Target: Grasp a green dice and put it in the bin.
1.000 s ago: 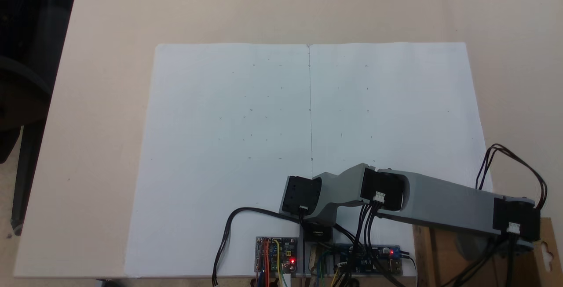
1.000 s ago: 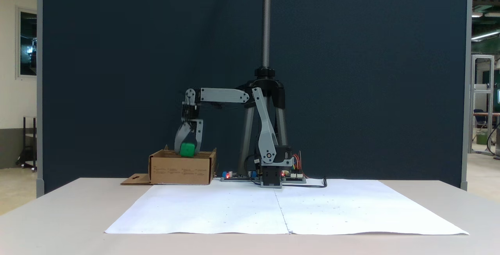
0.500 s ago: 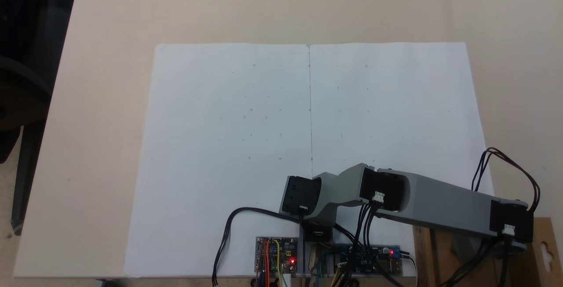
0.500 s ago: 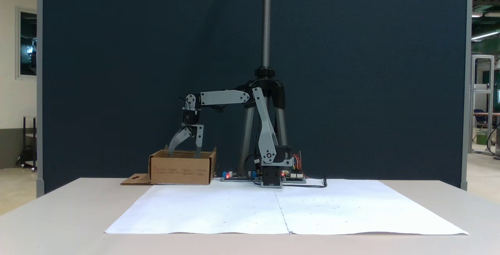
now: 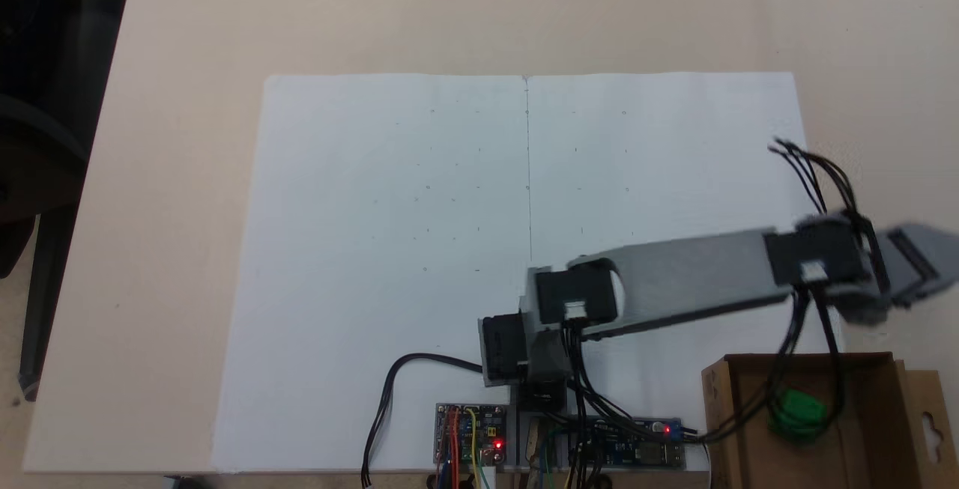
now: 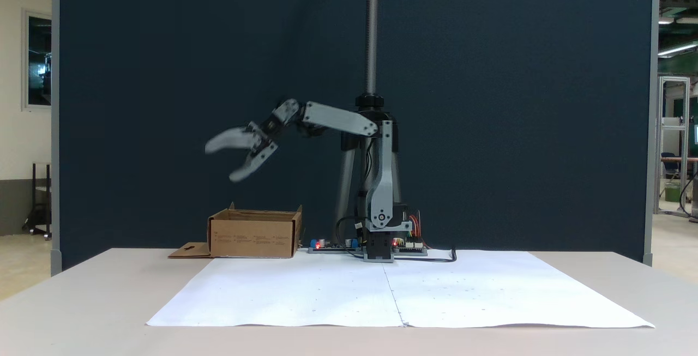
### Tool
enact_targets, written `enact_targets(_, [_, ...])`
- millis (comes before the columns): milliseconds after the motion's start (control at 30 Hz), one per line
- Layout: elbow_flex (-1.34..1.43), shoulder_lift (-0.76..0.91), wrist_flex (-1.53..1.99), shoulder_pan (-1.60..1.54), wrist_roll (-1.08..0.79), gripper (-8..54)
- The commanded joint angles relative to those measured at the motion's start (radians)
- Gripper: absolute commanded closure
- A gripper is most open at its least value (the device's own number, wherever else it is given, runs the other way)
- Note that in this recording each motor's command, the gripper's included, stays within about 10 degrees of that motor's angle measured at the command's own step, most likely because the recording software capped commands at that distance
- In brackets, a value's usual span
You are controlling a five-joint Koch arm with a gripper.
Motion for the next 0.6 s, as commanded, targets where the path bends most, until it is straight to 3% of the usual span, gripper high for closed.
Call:
enact_targets(0, [-0.015, 0.084, -0.072, -0.101, 0.15, 3.9])
enact_targets(567, [0.206, 0.282, -0.055, -0.888, 0.457, 3.5])
